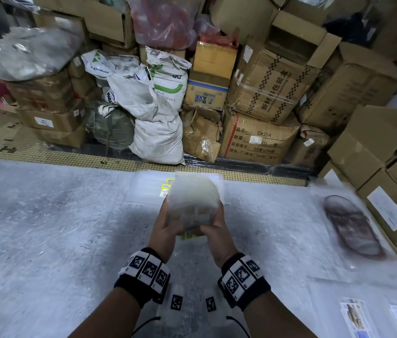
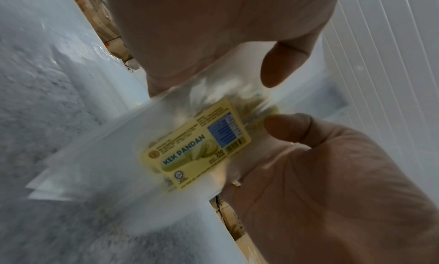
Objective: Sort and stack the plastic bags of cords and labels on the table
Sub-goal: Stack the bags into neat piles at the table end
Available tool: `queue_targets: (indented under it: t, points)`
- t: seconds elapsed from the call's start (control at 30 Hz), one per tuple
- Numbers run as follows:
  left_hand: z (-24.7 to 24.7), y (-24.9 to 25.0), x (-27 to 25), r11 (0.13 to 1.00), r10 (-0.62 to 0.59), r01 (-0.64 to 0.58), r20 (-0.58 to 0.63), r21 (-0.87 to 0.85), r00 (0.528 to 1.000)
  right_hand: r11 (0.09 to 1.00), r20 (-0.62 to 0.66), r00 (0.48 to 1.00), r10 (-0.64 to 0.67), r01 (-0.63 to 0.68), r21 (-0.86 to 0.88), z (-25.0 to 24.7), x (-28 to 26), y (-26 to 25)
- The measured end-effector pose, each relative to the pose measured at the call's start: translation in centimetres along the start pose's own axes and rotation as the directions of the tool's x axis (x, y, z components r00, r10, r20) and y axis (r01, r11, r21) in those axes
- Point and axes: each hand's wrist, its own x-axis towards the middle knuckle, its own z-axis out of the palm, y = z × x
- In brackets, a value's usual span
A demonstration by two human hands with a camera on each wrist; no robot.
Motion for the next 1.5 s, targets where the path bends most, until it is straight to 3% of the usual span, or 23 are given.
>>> queue_targets:
  t: [0.33, 0.5, 0.7, 1.27, 1.5]
  points:
    - [0.7, -0.2, 0.8, 0.997, -0.043, 0.048, -0.090, 0.054, 0.995, 0.996, -0.037, 0.998, -0.047, 0.044, -0.073, 0.3, -0.3, -0.3]
    - [1.3, 0.6, 0.0, 0.999, -0.039, 0.039, -0.011, -0.004, 0.999, 0.995, -0.035, 0.997, -0.072, 0.069, -0.071, -0.1, -0.8, -0.7]
    - [0.3, -0.7, -1.0, 1.000, -0.011, 0.011, -0.041, 0.016, 0.999, 0.998, -0.075, 0.997, -0.019, 0.015, -0.057, -0.5, -1.4, -0.2]
    - [-0.3, -0.9, -0.7, 1.000, -0.001, 0.002, 0.061, -0.006, 0.998, 0.999, -0.076, 0.996, 0.050, -0.050, -0.005, -0.6, -1.5, -0.5]
    - [1.3, -0.5, -1.3, 0.998, -0.011, 0.011, 0.009, -0.067, 1.000, 0.997, -0.088, 0.994, 0.069, -0.071, -0.013, -0.4, -1.4, -0.6]
